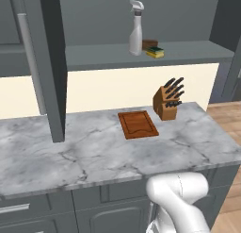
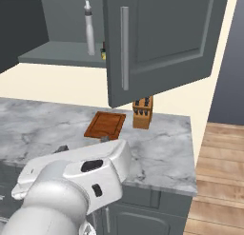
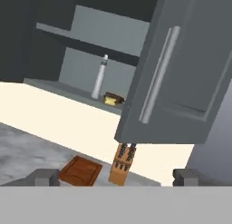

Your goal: Pick the sponge and spray from the cabinet and place them on the counter.

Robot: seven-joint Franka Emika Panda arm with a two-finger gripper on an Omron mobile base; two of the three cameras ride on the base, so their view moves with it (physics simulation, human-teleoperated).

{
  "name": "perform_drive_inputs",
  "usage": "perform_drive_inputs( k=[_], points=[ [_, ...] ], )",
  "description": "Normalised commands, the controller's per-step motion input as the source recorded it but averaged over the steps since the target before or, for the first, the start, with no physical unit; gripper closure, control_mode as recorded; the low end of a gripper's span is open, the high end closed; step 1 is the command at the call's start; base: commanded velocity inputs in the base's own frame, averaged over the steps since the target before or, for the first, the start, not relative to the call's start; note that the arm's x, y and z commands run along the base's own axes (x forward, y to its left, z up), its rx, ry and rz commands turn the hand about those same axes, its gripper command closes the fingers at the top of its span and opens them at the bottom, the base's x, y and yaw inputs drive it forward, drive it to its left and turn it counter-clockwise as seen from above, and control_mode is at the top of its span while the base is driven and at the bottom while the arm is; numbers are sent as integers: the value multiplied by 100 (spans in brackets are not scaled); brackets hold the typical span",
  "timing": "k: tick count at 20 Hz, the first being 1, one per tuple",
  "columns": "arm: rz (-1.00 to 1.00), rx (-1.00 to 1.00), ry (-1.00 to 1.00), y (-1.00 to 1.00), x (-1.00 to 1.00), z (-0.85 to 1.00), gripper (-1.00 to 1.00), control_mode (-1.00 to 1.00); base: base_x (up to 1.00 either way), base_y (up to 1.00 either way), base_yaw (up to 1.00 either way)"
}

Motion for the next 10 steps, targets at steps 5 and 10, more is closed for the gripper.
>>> perform_drive_inputs(
  k=[5, 10],
  points=[
    [-2, -41, 0, 96, -8, -37, -100, -100, 0, 0, 0],
    [-1, -41, 0, 97, 9, -25, -100, -100, 0, 0, 0]
  ],
)
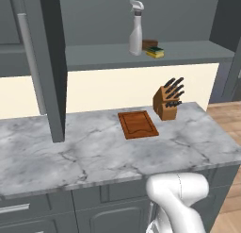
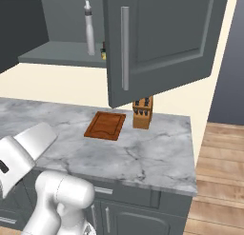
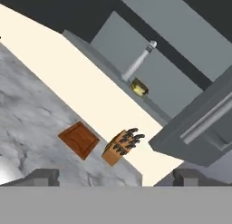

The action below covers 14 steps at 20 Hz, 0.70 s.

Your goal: Pick the sponge and spray from the cabinet and place them on the counter.

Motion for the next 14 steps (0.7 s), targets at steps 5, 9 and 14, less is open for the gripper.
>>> perform_drive_inputs(
  k=[5, 9, 14],
  points=[
    [-2, -34, 3, 92, 37, -9, -100, -100, 0, 0, 0],
    [-12, -30, 9, 64, 59, -8, -100, -100, 0, 0, 0],
    [-33, -25, 10, 12, 62, -9, -100, -100, 0, 0, 0]
  ],
)
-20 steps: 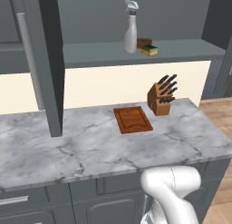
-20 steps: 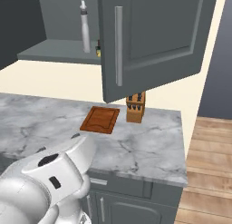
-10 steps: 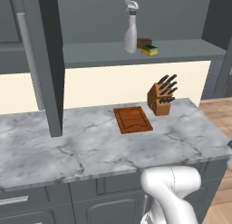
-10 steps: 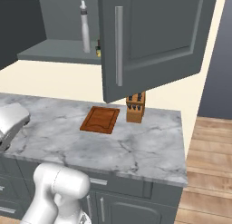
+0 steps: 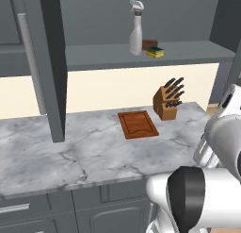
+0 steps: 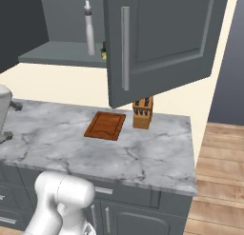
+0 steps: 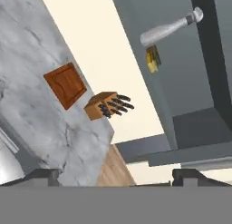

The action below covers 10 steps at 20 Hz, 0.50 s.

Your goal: Pick the sponge and spray from the cabinet and place them on the counter.

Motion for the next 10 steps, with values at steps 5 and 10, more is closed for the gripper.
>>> perform_drive_inputs(
  k=[5, 10],
  points=[
    [-35, -16, 8, -9, 52, -4, -100, -100, 0, 0, 0],
    [-28, -9, 6, -31, 59, 0, -100, -100, 0, 0, 0]
  ],
)
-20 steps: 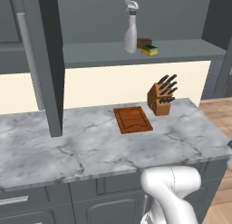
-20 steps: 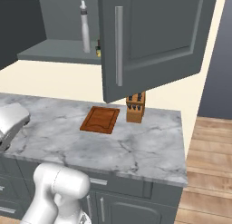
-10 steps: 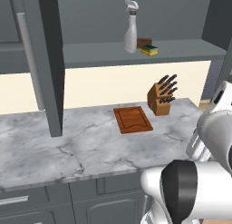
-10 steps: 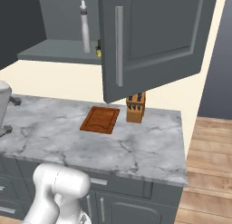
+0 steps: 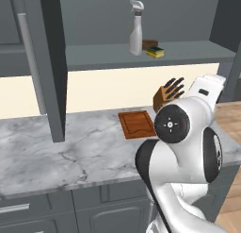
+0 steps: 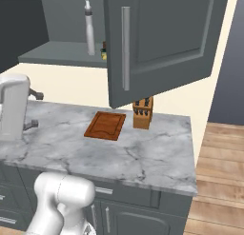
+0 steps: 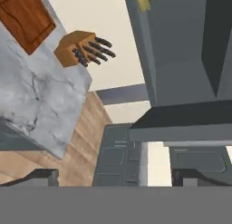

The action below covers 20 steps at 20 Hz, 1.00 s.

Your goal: Pick the sponge and spray from the cabinet and place them on the counter.

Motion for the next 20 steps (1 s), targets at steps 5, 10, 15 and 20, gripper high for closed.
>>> perform_drive_inputs(
  k=[5, 10, 15, 20],
  points=[
    [-26, -6, 5, -30, 68, 0, -100, -100, 0, 0, 0],
    [-25, -6, 3, -26, 71, 0, -100, -100, 0, 0, 0],
    [-27, -6, 3, -23, 66, 0, -100, -100, 0, 0, 0],
    [-29, -6, 1, -22, 60, 0, -100, -100, 0, 0, 0]
  ],
)
